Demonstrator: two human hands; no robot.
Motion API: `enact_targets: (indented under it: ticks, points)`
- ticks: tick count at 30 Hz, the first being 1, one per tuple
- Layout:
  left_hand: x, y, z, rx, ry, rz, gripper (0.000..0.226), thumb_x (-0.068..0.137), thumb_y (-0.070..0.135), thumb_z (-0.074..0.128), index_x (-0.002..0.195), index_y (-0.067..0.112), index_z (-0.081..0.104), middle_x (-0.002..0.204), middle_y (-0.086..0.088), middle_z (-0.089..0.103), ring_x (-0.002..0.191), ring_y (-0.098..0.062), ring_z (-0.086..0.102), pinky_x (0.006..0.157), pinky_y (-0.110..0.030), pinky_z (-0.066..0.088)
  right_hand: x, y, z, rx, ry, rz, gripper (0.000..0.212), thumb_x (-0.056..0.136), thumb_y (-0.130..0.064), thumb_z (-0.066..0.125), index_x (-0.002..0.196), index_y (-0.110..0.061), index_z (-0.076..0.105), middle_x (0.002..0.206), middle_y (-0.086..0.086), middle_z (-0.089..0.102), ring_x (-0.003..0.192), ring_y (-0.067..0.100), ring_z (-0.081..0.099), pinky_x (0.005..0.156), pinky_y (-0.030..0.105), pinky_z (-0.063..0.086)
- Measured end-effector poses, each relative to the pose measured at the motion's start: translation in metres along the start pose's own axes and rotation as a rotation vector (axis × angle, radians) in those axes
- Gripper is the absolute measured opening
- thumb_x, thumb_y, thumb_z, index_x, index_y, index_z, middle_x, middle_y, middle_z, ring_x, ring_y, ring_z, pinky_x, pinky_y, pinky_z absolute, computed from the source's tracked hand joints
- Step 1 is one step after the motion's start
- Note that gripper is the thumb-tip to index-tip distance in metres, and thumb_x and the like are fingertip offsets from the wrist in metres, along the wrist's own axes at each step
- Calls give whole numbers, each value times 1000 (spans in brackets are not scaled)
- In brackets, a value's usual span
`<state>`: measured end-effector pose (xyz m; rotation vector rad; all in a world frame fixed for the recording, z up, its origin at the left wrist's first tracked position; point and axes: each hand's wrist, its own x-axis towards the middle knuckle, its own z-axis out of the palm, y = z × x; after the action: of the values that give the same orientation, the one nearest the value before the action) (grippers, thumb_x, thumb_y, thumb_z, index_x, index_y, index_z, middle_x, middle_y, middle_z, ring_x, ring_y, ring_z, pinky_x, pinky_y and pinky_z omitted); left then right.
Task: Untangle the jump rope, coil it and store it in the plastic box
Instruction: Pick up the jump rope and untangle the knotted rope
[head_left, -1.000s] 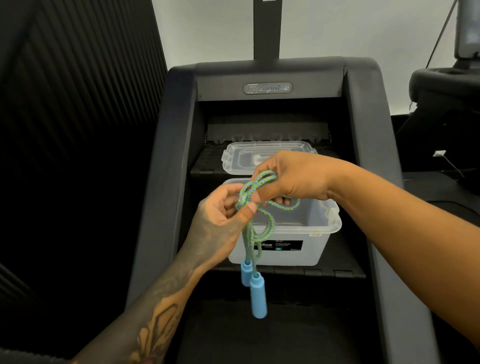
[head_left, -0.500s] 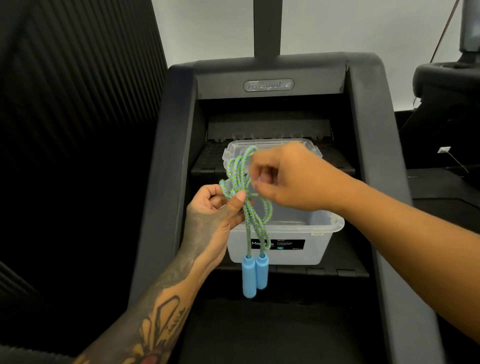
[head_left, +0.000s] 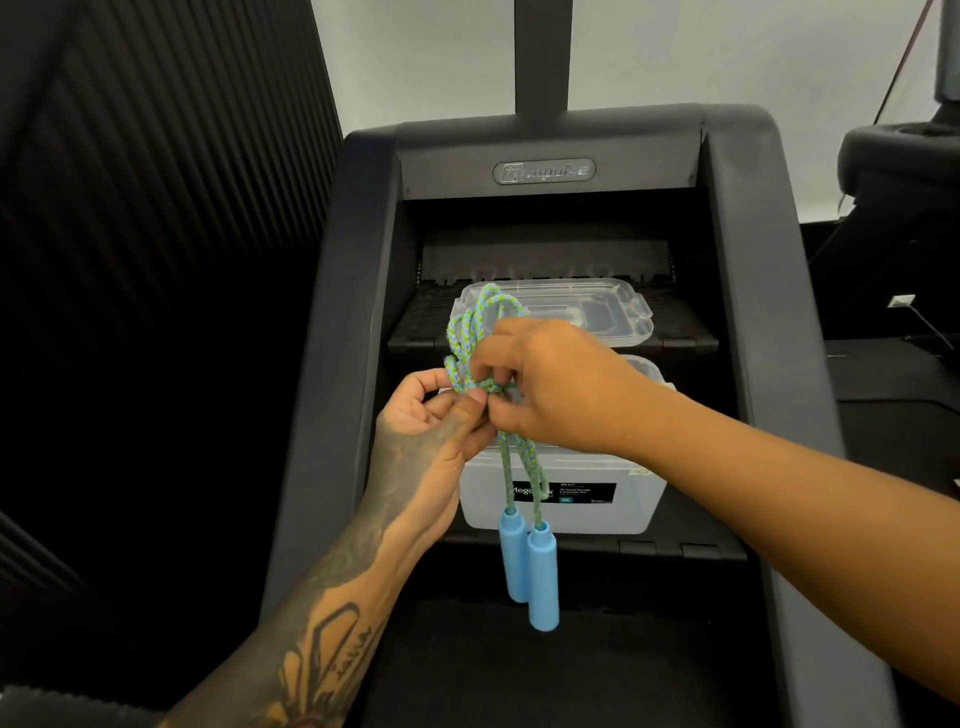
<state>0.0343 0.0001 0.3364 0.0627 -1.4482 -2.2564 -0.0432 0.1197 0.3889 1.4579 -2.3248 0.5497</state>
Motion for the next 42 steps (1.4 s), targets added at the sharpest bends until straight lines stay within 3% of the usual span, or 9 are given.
enact_targets:
  ticks: [5,12,17,20,23,26,29,33,42]
  points:
    - [-1,-1,2,62,41,37,14,87,-6,60,94,5,55,72,-8,72,68,-19,69,68,-35,58,0,-3,-1,-47,-44,29,17,81,-25,63,94,-14,64,89,1,57,75,21,53,64,37,50]
    - [-1,-5,7,62,103,16,28,85,-11,58,93,12,46,67,-12,66,56,-17,62,58,-35,56,-6,-11,2,-86,-130,52,19,83,-18,56,84,-16,37,87,2,45,70,20,40,62,29,30]
    - [-1,-6,4,41,133,2,36,85,-9,55,111,15,45,74,-8,71,63,-17,65,61,-35,57,-10,-7,5,137,-83,74,16,79,-11,59,77,-11,43,73,-2,43,60,13,37,55,28,29]
    - [-1,-3,1,44,111,25,34,83,-8,54,108,14,46,73,-8,71,63,-17,66,60,-33,56,-11,-7,5,274,-49,137,15,77,-8,59,75,-10,44,66,-6,40,55,8,34,50,21,29]
    - [-5,-3,4,109,115,72,33,84,-15,49,99,14,47,63,-3,69,54,-11,60,58,-33,55,-13,-12,8,51,-37,85,19,81,-19,60,81,-15,42,73,-4,45,62,16,42,56,28,33]
    - [-7,-2,6,140,126,92,32,85,-14,49,102,13,49,63,-8,65,58,-17,57,62,-38,55,-10,-18,9,-197,4,66,16,86,-27,56,90,-14,48,85,3,56,71,27,50,59,32,33]
    - [-8,-1,7,137,123,55,29,88,-8,50,105,14,56,68,-19,55,66,-24,58,70,-47,57,-8,-18,10,-40,11,55,16,84,-18,55,79,-15,39,73,-1,46,64,23,44,58,31,32]
    - [-7,2,4,37,90,5,16,95,4,49,107,8,59,82,-17,71,74,-26,69,66,-40,58,-12,-16,9,213,49,90,16,86,-12,50,75,-13,39,60,-2,43,54,17,39,51,35,37]
    - [-10,0,4,-112,32,-9,20,96,4,40,97,3,60,80,-11,71,75,-21,67,63,-32,56,-9,-16,7,303,72,144,7,89,0,47,84,-5,48,54,4,44,45,14,32,44,31,32]
